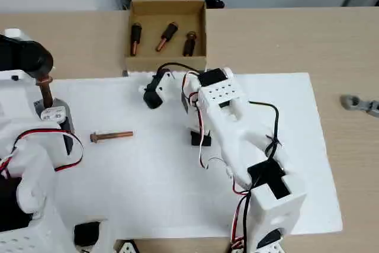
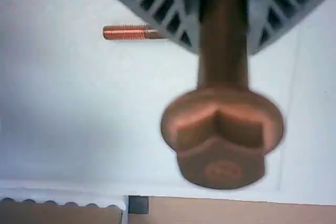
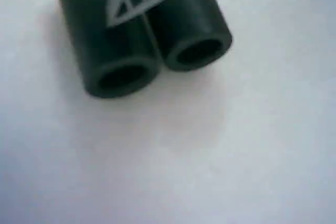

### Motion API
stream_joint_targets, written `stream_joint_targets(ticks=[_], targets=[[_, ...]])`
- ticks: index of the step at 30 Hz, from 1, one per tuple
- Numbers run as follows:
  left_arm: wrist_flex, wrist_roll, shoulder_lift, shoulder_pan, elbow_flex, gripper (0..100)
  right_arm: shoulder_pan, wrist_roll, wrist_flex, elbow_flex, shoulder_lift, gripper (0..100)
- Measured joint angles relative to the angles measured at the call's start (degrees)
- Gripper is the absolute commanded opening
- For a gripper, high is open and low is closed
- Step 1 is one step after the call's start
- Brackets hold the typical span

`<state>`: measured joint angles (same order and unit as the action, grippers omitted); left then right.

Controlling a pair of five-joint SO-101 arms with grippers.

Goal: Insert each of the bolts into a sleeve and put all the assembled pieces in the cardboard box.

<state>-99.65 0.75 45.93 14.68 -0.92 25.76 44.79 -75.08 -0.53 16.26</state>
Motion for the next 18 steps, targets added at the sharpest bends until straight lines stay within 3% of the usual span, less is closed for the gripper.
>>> stream_joint_targets(ticks=[18], targets=[[0.00, 0.00, 0.09, 0.00, 0.00, 1, -0.44, 0.53, 0.35, 0.88, 1.76, 29.9]])
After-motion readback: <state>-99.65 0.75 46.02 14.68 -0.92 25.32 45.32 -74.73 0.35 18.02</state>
